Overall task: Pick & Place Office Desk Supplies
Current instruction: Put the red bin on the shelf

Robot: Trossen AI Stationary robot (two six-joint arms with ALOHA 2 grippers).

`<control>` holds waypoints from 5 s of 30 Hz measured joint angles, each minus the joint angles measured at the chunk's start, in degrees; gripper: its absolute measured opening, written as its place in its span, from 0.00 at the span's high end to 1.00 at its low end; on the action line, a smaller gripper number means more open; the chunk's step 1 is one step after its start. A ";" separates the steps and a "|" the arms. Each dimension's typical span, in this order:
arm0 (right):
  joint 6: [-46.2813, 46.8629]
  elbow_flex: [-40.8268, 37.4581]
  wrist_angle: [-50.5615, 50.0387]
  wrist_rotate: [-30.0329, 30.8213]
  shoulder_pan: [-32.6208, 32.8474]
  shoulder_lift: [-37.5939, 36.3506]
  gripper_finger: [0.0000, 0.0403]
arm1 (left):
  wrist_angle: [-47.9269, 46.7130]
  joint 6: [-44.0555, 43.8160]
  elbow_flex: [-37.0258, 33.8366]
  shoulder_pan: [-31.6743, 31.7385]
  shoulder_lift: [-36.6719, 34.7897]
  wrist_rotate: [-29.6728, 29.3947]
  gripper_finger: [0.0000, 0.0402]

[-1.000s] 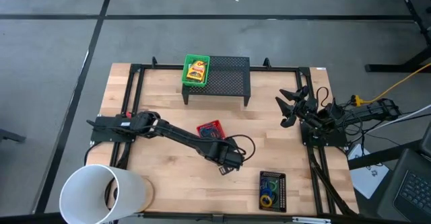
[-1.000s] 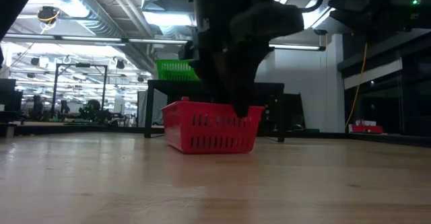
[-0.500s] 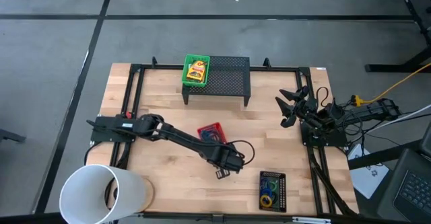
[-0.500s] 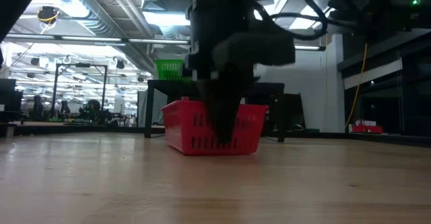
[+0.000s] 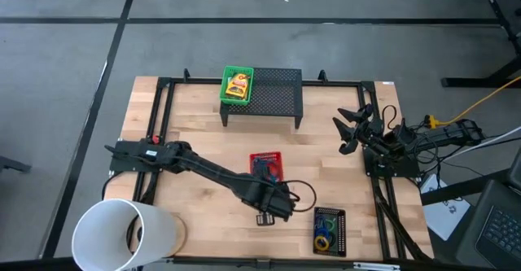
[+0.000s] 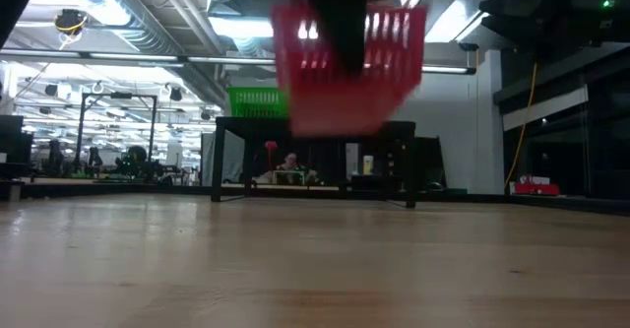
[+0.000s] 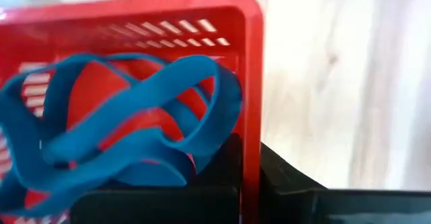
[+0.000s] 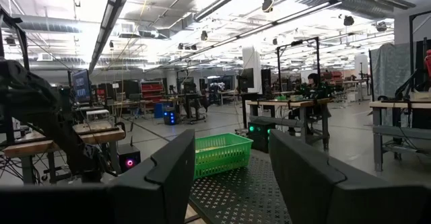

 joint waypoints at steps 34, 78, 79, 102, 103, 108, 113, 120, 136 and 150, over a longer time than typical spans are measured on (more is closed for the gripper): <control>0.11 0.00 -0.87 0.05 0.00 0.00 0.53 | -12.82 33.41 2.99 22.60 -4.22 -6.97 0.99; 0.20 0.00 -4.72 0.00 0.00 0.00 0.53 | -7.01 42.22 2.99 39.58 -4.35 2.20 1.00; 0.20 0.00 -4.72 0.00 0.00 0.00 0.53 | -7.02 42.22 2.99 39.56 -4.35 2.20 1.00; 0.59 0.00 -4.70 -0.17 0.00 0.01 0.53 | -6.14 39.88 2.99 39.69 -4.35 1.63 0.88; 0.59 0.00 -4.72 -0.17 0.00 0.00 0.53 | -5.68 39.88 2.99 39.71 -4.35 1.57 0.87; 0.57 0.00 -4.70 -0.17 0.00 0.02 0.53 | -3.07 39.92 2.99 39.50 -4.35 0.38 0.83; 0.57 0.00 -4.70 -0.15 0.00 0.00 0.53 | -3.10 40.41 2.99 39.40 -4.37 -0.38 0.78; 0.55 0.00 -4.70 -0.15 -0.02 0.00 0.53 | -6.09 39.41 2.99 39.42 -4.37 -1.56 0.75; 0.52 0.00 -4.70 -0.17 0.00 0.02 0.53 | -7.16 37.09 2.99 39.40 -4.39 -2.30 0.74; 0.15 0.00 -4.70 -0.68 -0.02 0.00 0.53 | -7.00 37.69 2.99 37.90 -4.66 -3.34 0.69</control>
